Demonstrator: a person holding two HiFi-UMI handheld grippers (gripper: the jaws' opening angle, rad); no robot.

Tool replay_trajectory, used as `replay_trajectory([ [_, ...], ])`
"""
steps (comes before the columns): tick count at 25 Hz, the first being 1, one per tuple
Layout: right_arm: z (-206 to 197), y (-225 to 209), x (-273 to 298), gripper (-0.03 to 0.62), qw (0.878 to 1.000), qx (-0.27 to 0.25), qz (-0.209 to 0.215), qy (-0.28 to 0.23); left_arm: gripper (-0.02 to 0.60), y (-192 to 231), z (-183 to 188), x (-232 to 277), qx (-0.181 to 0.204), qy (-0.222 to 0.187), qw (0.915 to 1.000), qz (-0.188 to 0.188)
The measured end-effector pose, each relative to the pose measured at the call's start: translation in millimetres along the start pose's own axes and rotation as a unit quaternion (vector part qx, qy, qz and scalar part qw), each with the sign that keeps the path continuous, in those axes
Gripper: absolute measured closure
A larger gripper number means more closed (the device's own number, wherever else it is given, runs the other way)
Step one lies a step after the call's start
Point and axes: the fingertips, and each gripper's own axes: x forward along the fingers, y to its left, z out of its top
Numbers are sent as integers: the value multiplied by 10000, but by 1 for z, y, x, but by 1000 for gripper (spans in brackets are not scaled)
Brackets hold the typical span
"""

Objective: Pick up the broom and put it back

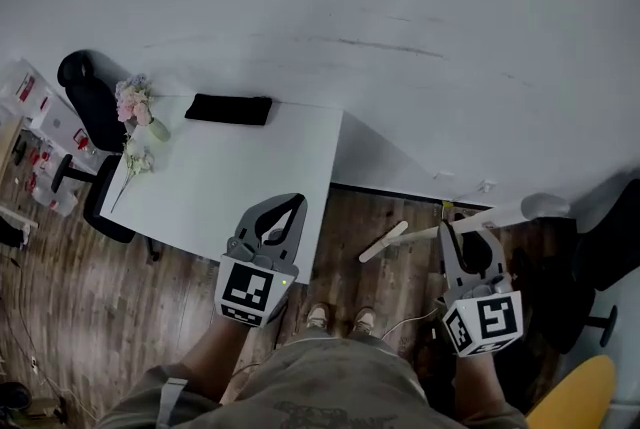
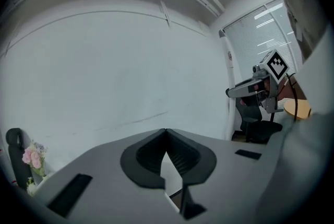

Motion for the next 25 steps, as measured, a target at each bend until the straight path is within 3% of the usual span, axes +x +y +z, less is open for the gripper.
replay_trajectory([
  [4, 18, -11, -29, 490, 9993, 142, -255, -223, 565, -11, 29, -6, -394, -341, 9984, -201],
  [9, 19, -21, -47, 490, 9984, 305, -412, -249, 565, -24, 27, -3, -128, -230, 9994, -243],
  [19, -3, -51, -50, 488, 9955, 660, -675, -58, 565, -43, 26, 18, -209, -182, 9986, -443],
  [25, -26, -74, -28, 488, 9940, 599, -909, 129, 565, -45, 29, 47, -26, -216, 9984, -531],
])
